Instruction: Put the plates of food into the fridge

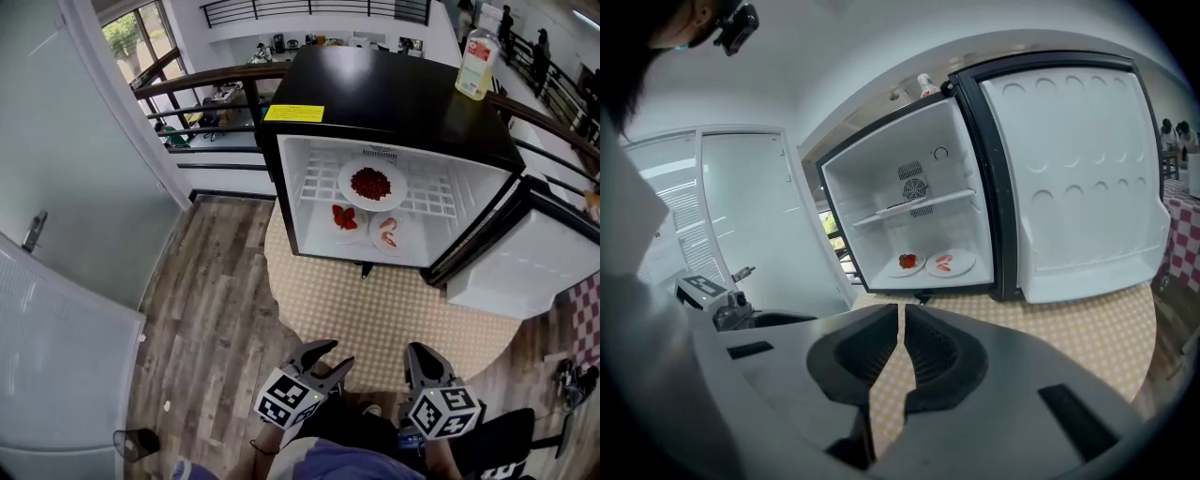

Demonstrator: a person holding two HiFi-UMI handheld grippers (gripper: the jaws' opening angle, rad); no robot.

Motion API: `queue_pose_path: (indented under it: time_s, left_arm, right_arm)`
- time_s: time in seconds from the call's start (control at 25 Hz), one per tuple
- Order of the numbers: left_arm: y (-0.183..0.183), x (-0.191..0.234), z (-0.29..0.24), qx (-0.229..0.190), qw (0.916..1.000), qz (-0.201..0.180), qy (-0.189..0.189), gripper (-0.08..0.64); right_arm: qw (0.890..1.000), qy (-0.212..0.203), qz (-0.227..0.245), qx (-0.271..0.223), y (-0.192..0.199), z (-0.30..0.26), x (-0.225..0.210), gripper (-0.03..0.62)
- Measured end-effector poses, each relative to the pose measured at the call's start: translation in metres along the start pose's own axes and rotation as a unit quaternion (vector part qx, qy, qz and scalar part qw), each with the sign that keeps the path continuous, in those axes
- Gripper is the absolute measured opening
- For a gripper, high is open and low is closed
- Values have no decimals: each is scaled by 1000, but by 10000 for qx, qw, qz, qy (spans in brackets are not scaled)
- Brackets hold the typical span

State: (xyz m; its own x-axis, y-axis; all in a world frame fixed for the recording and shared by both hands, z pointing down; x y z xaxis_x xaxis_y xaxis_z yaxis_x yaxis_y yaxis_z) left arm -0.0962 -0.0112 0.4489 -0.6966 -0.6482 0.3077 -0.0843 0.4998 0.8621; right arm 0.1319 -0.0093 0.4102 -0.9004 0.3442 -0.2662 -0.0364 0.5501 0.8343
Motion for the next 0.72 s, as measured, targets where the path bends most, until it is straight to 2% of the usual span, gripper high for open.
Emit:
queue_pose_path:
  time_s: [0.08, 0.28, 0.44, 0.72]
  left_arm:
    - [1, -8, 2, -17, 10000, -55, -58, 182]
    - [9, -43, 6, -121, 9999, 101, -31, 137]
    - [19, -86, 12, -201, 9997, 118, -105, 104]
    - [42, -178, 23, -485, 9982, 343, -87, 95]
  right_arm:
    - [9999, -39, -95, 105, 11, 9, -3, 35]
    - [9989, -171, -309, 299, 41, 46, -11, 35]
    - [9991, -225, -123, 329, 61, 89, -22, 34]
    - [9994, -234, -181, 165, 101, 175, -51, 34]
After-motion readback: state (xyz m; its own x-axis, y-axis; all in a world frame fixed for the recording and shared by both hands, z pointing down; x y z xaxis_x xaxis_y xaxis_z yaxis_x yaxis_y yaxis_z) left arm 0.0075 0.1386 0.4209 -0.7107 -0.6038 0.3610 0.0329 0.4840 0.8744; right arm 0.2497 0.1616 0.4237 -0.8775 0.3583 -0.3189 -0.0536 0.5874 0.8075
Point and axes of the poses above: the fingertips, and each gripper's own axes: z backward along the fingers, x to its left, y out of its underside, the point moved 9 cm from there along z, backward along the fingers, and after that the axes turned 4 degrees about z, right-handed, at the moved point
